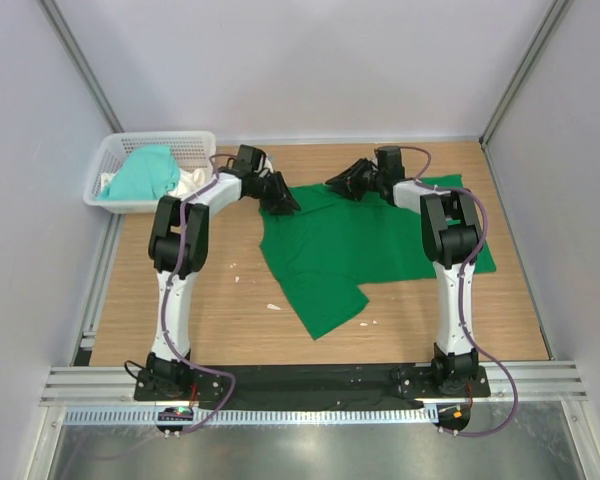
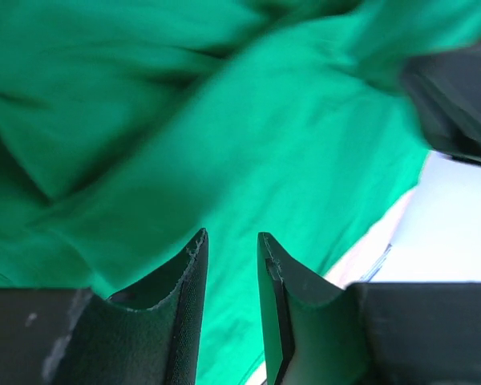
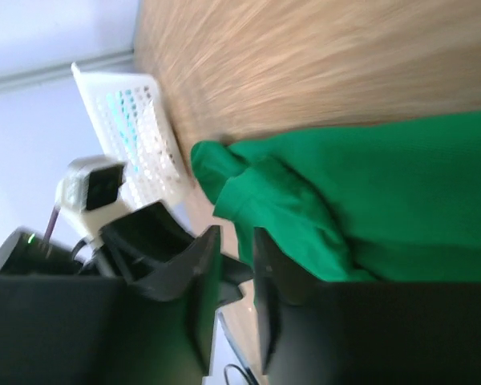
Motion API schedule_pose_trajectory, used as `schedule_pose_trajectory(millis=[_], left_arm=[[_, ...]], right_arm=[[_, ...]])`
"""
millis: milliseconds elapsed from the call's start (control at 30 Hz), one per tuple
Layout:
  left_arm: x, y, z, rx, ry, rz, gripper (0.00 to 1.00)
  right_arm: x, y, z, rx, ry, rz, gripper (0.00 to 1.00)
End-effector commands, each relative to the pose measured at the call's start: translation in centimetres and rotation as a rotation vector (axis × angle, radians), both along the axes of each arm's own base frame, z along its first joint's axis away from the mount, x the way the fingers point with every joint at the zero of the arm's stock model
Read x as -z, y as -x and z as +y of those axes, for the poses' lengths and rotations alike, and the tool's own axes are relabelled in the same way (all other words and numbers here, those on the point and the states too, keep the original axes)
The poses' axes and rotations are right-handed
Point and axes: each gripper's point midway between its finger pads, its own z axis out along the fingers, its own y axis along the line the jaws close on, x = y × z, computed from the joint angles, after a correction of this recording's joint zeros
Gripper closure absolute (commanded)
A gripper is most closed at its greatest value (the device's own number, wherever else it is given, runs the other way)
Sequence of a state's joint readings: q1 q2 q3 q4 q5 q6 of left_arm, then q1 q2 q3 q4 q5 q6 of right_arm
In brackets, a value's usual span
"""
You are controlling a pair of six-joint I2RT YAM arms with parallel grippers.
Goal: Fold and stack the t-shirts
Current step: Fold the tshirt
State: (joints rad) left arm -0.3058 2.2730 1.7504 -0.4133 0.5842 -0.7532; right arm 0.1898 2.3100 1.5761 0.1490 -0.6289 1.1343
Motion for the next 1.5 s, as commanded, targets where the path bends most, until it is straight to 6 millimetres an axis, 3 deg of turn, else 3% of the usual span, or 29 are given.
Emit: schedule_pose_trajectory(millis=[0,67,133,200,300,433,567,633,700,800,900,1000,1233,1467], left_arm=[[1.1,-0.7,0.8,-0.001,-0.027,0.025,0.67],[2.1,0.1,1.1,0.017,-0.055,0.059,0.69],[2.8,0.9,1.9,0.016,-0.097,0.067,0.69],[3.5,1.9,2.7,0.023,-0.139,0.078,0.69],[3.0,2.5,3.1,0.059,-0.161,0.070,0.69],[-1.1,1.6,2.2,0.070,-0.124,-0.011,0.59],[-6.7,0.6,2.1,0.025,-0.133,-0.126,0.60],[-8.0,0.3,1.8,0.012,-0.155,-0.178,0.59],[-7.8,-0.4,1.8,-0.021,-0.194,-0.204,0.59],[-5.6,-1.1,2.0,-0.071,-0.218,-0.161,0.62],[-3.7,-1.4,1.9,-0.084,-0.222,-0.123,0.66],[-3.1,-1.5,1.6,-0.082,-0.209,-0.110,0.66],[-3.3,-1.7,0.8,-0.057,-0.173,-0.122,0.64],[-3.7,-1.4,0.5,-0.052,-0.148,-0.116,0.64]], right_arm=[[-4.8,-0.3,1.3,-0.098,-0.027,-0.125,0.76],[-4.9,-0.5,1.5,-0.111,-0.027,-0.134,0.82],[-4.8,-0.7,1.0,-0.117,0.010,-0.152,0.82],[-3.7,-0.6,-0.3,-0.101,0.086,-0.093,0.78],[-2.4,-0.3,-3.3,-0.098,0.222,-0.050,0.64],[-2.0,0.6,-8.4,-0.109,0.472,-0.032,0.47],[-2.8,2.3,-13.4,-0.140,0.728,-0.013,0.39],[-3.3,2.6,-15.2,-0.127,0.818,-0.015,0.33],[-2.9,3.0,-16.2,-0.140,0.853,0.003,0.33],[-3.1,2.1,-15.0,-0.126,0.768,-0.013,0.41],[-3.8,1.0,-11.2,-0.133,0.565,-0.052,0.76],[-4.2,0.2,-7.9,-0.103,0.389,-0.067,0.89],[-2.7,-0.4,-3.0,-0.093,0.196,-0.024,0.95],[-1.0,0.0,-1.8,-0.092,0.177,0.020,0.97]])
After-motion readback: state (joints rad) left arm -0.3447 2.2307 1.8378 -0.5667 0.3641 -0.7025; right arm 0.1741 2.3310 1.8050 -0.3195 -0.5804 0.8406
